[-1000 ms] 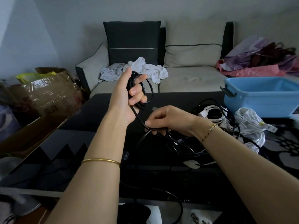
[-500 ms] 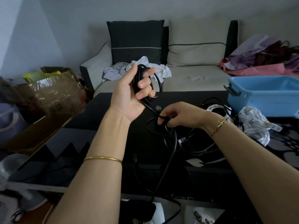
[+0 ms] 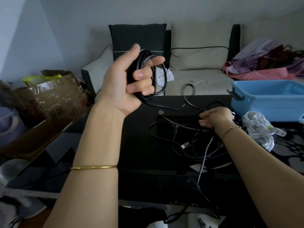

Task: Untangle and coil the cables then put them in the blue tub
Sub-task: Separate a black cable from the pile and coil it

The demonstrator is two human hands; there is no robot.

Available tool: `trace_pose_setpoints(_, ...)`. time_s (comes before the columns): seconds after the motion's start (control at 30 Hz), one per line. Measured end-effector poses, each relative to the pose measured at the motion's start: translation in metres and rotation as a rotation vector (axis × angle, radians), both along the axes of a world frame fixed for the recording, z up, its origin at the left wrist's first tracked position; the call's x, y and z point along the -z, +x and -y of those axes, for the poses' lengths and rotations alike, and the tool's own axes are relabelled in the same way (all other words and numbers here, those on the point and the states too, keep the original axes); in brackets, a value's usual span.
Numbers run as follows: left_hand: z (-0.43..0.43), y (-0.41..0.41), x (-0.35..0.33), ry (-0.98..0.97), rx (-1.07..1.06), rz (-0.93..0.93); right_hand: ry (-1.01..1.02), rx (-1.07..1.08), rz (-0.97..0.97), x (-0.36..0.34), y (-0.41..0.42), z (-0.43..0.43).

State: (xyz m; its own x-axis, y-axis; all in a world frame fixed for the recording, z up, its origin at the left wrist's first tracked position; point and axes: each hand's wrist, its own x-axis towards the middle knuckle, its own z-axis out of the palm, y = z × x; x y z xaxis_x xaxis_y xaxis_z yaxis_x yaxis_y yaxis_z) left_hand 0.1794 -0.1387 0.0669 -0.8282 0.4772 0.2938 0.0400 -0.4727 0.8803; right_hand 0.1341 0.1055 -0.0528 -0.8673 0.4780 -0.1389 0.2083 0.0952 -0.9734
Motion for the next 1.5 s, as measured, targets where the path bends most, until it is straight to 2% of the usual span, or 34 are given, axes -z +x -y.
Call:
trace_pose_setpoints(0.07, 0.004, -0.001, -0.004, -0.013, -0.044, -0.004, -0.046, 0.027, 0.068, -0.001, 0.001, -0.007)
trace_pose_setpoints(0.13, 0.002, -0.005, -0.002, -0.055, -0.094, 0.002, 0.287, -0.006, 0.085, -0.009, -0.006, -0.001)
trace_pose_setpoints(0.2, -0.008, -0.007, 0.004, -0.071, -0.099, 0.036, 0.584, -0.018, -0.012, -0.022, -0.005, 0.018)
trace_pose_setpoints(0.27, -0.014, -0.009, 0.010, -0.049, -0.098, 0.084, 0.642, -0.069, -0.150, -0.034, 0.001, 0.043)
trace_pose_setpoints(0.33, -0.015, -0.012, 0.016, -0.022, -0.093, 0.119, 0.474, -0.214, -0.290, -0.045, 0.010, 0.068)
trace_pose_setpoints(0.4, -0.013, -0.014, 0.019, 0.008, -0.090, 0.142, 0.158, -0.497, -0.386, -0.050, 0.023, 0.087)
trace_pose_setpoints(0.47, -0.010, -0.014, 0.021, 0.046, -0.101, 0.167, -0.074, -0.798, -0.353, -0.045, 0.028, 0.094)
trace_pose_setpoints(0.53, -0.007, -0.014, 0.023, 0.098, -0.117, 0.180, -0.093, -1.126, -0.241, -0.038, 0.031, 0.094)
trace_pose_setpoints(0.6, -0.005, -0.015, 0.023, 0.163, -0.116, 0.191, 0.095, -1.321, -0.181, -0.032, 0.034, 0.097)
trace_pose_setpoints(0.67, -0.004, -0.016, 0.025, 0.214, -0.055, 0.218, 0.332, -1.298, -0.163, -0.027, 0.031, 0.097)
trace_pose_setpoints(0.73, -0.003, -0.016, 0.029, 0.170, 0.057, 0.241, 0.515, -1.111, -0.191, -0.023, 0.019, 0.092)
trace_pose_setpoints(0.87, -0.008, -0.011, 0.033, -0.119, 0.251, 0.270, 0.867, -0.636, -0.269, -0.024, -0.002, 0.069)
trace_pose_setpoints(0.93, -0.008, -0.008, 0.029, -0.259, 0.302, 0.278, 0.902, -0.510, -0.259, -0.027, -0.003, 0.054)
trace_pose_setpoints(1.0, -0.007, -0.006, 0.027, -0.412, 0.308, 0.266, 0.783, -0.394, -0.266, -0.030, -0.002, 0.041)
trace_pose_setpoints(1.1, -0.011, -0.004, 0.033, -0.621, 0.221, 0.254, 0.381, -0.243, -0.304, -0.038, 0.001, 0.033)
trace_pose_setpoints(1.27, -0.011, -0.013, 0.045, -0.793, 0.076, 0.295, -0.257, -0.037, -0.368, -0.050, 0.007, 0.026)
trace_pose_setpoints(1.37, -0.008, -0.021, 0.057, -0.824, -0.009, 0.331, -0.462, 0.067, -0.432, -0.052, 0.009, 0.019)
trace_pose_setpoints(1.5, -0.010, -0.031, 0.071, -0.762, -0.158, 0.373, -0.686, 0.041, -0.465, -0.054, 0.012, 0.025)
